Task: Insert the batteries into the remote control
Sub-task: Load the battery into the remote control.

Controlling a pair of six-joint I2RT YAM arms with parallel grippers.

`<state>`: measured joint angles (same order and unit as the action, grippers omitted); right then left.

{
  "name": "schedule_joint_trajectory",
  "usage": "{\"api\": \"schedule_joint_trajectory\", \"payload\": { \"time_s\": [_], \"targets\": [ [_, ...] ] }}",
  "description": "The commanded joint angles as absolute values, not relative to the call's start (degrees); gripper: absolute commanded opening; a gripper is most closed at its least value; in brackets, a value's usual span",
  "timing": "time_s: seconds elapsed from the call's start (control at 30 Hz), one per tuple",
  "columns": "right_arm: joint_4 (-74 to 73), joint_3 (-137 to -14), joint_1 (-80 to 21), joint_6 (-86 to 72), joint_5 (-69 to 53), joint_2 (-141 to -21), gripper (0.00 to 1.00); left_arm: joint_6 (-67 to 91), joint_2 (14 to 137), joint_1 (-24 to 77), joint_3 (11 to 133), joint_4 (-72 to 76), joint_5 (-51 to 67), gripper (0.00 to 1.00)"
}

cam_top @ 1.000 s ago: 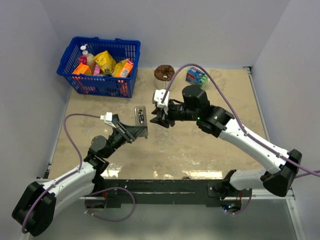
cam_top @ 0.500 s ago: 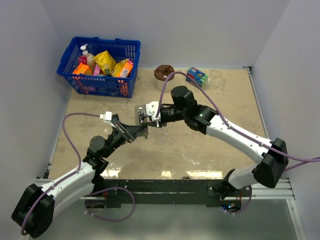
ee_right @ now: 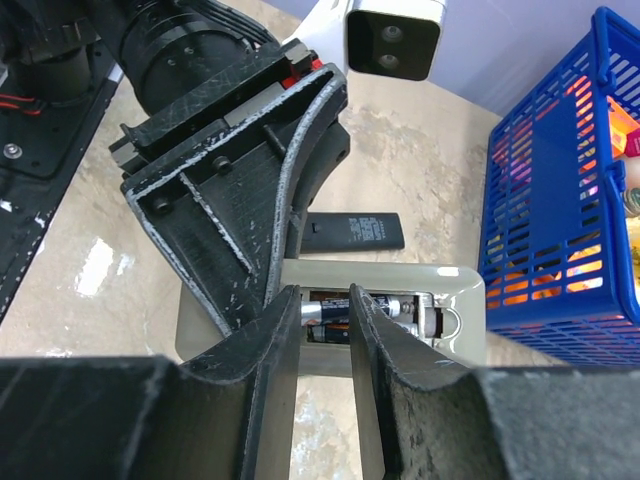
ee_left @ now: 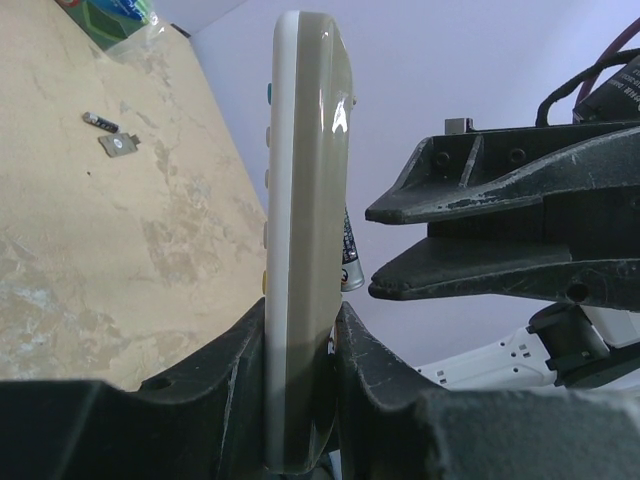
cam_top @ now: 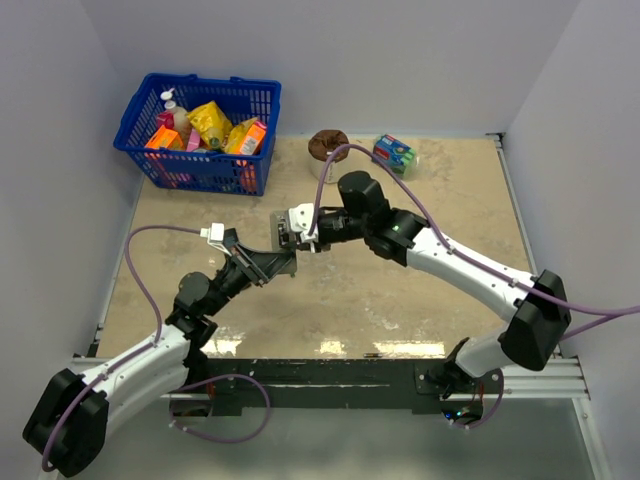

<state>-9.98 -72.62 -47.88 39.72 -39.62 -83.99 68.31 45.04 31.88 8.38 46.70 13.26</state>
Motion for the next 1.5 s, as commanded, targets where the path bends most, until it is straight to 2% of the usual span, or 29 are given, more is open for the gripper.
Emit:
{"api": "schedule_joint_trajectory", "payload": {
  "time_s": [0.0, 0.47, 0.9, 1.23, 1.47],
  "targets": [
    [-6.9, -71.8, -47.3, 40.6, -40.5, -84.3, 0.28, 67.5, 44.9, 31.6, 11.2, 51.3, 14.5, 0.00],
    [-6.2, -71.9, -47.2, 39.2, -43.4, -87.3, 0.27, 66.8, 45.4, 31.6, 11.4, 53.1, 15.3, 0.00],
    [-7.2, -78.8, -46.8, 34.3, -42.9, -83.1, 0.29, 68.7, 46.5, 31.4, 10.2, 54.1, 14.5, 0.00],
    [-8.0, -71.8, -45.3, 38.8, -41.7, -80.9, 0.30, 69.3, 46.6, 31.2, 9.8, 55.2, 15.0, 0.00],
    [-9.8, -71.3, -45.3, 41.0, -41.6, -81.0, 0.33, 69.5, 47.0, 31.2, 9.8, 56.2, 15.5, 0.00]
  ]
}}
